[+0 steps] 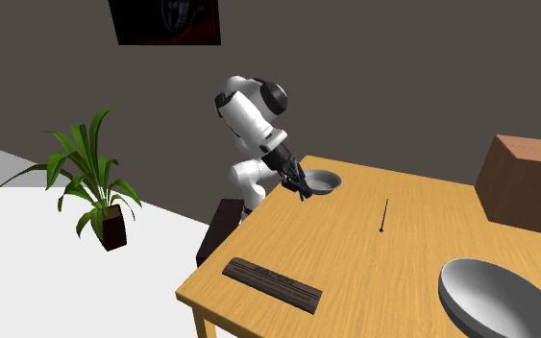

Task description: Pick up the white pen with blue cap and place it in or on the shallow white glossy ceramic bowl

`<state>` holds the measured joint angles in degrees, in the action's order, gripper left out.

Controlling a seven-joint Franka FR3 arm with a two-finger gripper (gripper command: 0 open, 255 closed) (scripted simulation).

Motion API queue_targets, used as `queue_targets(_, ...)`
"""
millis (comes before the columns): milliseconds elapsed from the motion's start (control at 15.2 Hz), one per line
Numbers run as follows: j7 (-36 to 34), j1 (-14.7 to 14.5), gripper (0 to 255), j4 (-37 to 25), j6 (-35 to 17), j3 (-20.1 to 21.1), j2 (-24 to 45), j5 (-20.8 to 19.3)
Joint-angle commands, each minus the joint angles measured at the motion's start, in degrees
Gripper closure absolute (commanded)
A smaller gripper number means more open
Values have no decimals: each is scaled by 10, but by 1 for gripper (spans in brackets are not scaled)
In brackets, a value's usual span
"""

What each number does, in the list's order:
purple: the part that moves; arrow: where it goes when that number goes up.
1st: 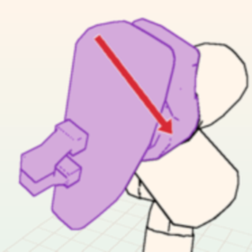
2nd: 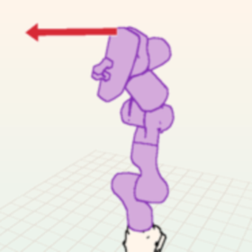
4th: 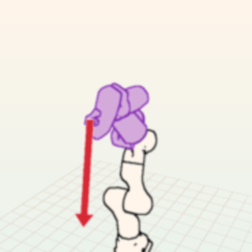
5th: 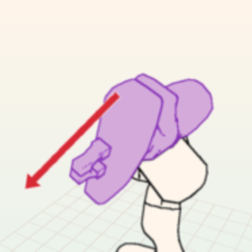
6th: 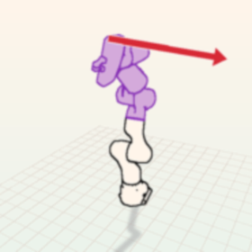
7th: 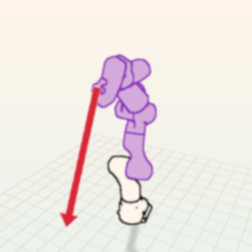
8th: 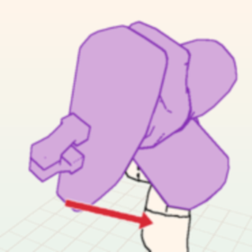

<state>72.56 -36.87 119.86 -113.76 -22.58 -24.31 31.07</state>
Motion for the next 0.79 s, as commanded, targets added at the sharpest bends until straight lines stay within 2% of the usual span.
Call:
queue_targets(0,-8,0,255,-16,12,0,2,-2)
queue_targets(132,-15,-1,255,-30,22,1,4,-4)
queue_targets(726,-105,18,255,149,-35,110,-170,-21)
